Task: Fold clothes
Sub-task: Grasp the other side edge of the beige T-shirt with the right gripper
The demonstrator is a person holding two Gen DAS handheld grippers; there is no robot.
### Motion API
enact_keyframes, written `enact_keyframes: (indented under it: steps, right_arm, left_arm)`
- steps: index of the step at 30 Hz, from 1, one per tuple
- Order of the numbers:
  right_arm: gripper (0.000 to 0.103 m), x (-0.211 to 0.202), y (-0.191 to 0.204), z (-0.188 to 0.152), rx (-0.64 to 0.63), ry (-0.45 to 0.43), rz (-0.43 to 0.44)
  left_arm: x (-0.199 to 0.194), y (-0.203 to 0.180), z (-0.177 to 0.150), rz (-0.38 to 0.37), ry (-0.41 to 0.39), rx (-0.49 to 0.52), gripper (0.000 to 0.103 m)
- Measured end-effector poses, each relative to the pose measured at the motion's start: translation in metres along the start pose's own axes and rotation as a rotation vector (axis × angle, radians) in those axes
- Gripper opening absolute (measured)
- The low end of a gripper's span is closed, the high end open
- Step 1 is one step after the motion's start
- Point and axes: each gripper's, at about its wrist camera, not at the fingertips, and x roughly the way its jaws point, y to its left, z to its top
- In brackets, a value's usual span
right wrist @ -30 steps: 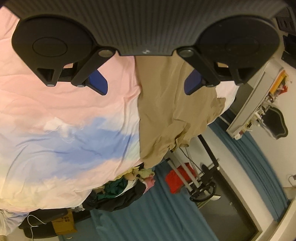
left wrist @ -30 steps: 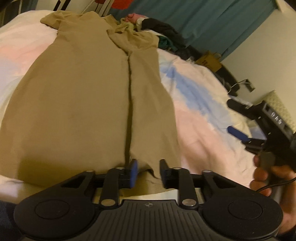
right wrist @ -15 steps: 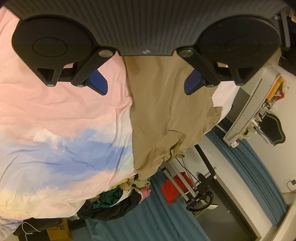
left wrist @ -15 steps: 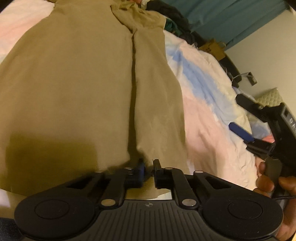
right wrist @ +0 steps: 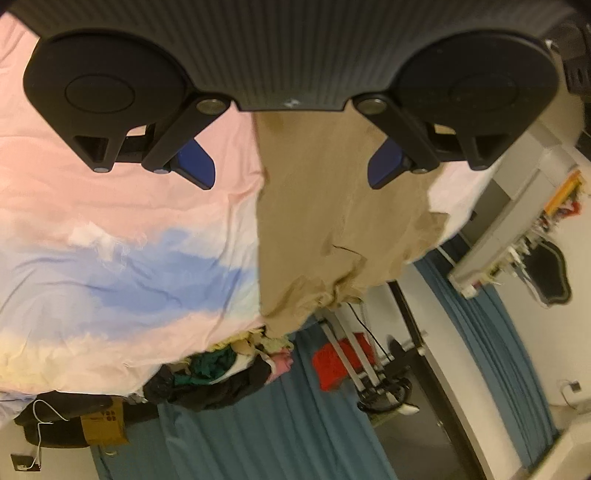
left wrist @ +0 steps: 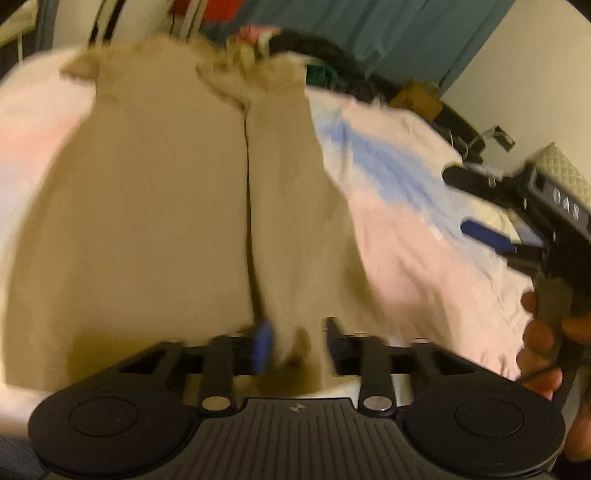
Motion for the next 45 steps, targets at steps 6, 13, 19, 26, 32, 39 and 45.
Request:
enact_keyframes:
  steps: [6, 13, 19, 26, 32, 39, 45]
  right_arm:
    - [0.091, -0.022, 0.008, 0.005, -0.038, -0.14, 0.026]
    - [0.091, -0.024, 0.015, 0.003, -0.086, -0.217, -0.001]
    - [0.09, 0.021, 0.046, 0.006, -0.212, -0.103, 0.026]
    - [0.074, 0.136, 0.113, 0.048, -0.313, 0.045, 0.167]
    - [0.071, 0.262, 0.202, 0.055, -0.471, 0.118, 0.221]
    - [0.069, 0.373, 0.295, 0.024, -0.684, 0.184, 0.317]
    - [0.066, 0.433, 0.337, -0.008, -0.835, 0.26, 0.298]
  left_arm:
    - [-0.032, -0.034, 0.046, 0.072, -0.205, 0.166, 0.092]
    - [-0.039, -0.051, 0.076, 0.162, -0.411, 0.282, 0.103]
    - [-0.035, -0.005, 0.08, 0.197, -0.403, 0.179, 0.103]
    - [-0.059, 0.068, 0.084, 0.319, -0.477, 0.064, 0.103]
    - [-0.055, 0.136, 0.096, 0.324, -0.496, -0.125, 0.103]
    - [-0.05, 0.19, 0.087, 0.356, -0.532, -0.334, 0.102]
    - [-0.052, 0.213, 0.084, 0.374, -0.548, -0.387, 0.102]
